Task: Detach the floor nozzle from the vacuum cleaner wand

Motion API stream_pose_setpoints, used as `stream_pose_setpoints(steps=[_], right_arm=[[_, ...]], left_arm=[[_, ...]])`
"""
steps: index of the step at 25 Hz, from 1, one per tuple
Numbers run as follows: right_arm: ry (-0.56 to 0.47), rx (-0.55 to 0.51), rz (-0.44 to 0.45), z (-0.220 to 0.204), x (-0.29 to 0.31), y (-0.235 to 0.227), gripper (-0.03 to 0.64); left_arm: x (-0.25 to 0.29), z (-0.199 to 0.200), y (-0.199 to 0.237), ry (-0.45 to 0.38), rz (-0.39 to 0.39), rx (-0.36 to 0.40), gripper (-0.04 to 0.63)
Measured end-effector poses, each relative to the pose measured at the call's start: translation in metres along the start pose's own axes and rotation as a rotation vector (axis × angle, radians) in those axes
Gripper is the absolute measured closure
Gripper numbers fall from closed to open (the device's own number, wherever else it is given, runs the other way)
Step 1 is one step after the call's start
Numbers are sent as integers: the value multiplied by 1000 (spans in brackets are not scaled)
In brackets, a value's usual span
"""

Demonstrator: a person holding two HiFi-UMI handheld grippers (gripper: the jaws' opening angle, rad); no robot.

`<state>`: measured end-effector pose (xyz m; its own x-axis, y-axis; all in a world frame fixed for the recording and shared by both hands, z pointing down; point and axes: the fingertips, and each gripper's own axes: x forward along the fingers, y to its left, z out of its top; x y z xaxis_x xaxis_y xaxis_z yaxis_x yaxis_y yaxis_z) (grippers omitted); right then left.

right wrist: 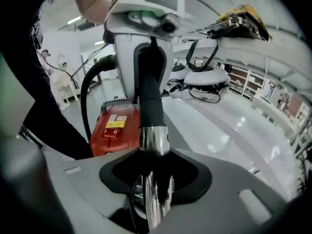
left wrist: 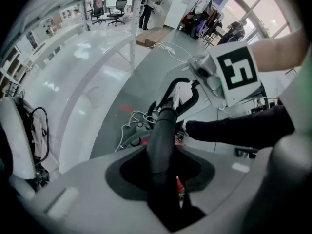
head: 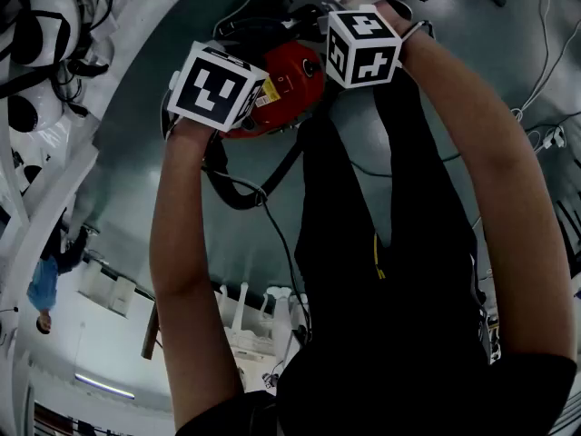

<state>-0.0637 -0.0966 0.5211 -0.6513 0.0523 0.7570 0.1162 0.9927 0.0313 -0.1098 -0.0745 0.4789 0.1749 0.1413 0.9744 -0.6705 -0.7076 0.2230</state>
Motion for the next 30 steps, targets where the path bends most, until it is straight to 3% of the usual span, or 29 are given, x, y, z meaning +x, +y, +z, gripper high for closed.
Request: stream_pose_setpoints(steps=[3, 8, 12, 16, 21, 23, 26, 30], right_arm=[[36, 1, -29, -3, 2, 1, 449], [-17, 2, 10, 5, 0, 1, 449], [56, -18, -39, 3, -2, 9, 451], [26, -33, -51, 7, -4, 15, 448], [84, -9, -64, -18, -11, 13, 407], [79, -37, -58, -18, -13, 16, 443], [78, -40, -59, -18, -13, 19, 446], [81, -33, -87, -18, -15, 14, 446]], left_arm=[[2, -3, 2, 10, -31, -12, 449], [-7, -7, 3, 8, 13, 5, 453], [-4, -12, -4, 9, -47, 16, 459], [-11, -13, -8, 20, 8, 72, 459], [-13, -13, -6, -2, 80, 155, 459], [-14, -13, -7, -16, 86, 160, 457], [-11, -14, -10, -40, 71, 154, 454], [-13, -7, -7, -57, 105, 205, 451]])
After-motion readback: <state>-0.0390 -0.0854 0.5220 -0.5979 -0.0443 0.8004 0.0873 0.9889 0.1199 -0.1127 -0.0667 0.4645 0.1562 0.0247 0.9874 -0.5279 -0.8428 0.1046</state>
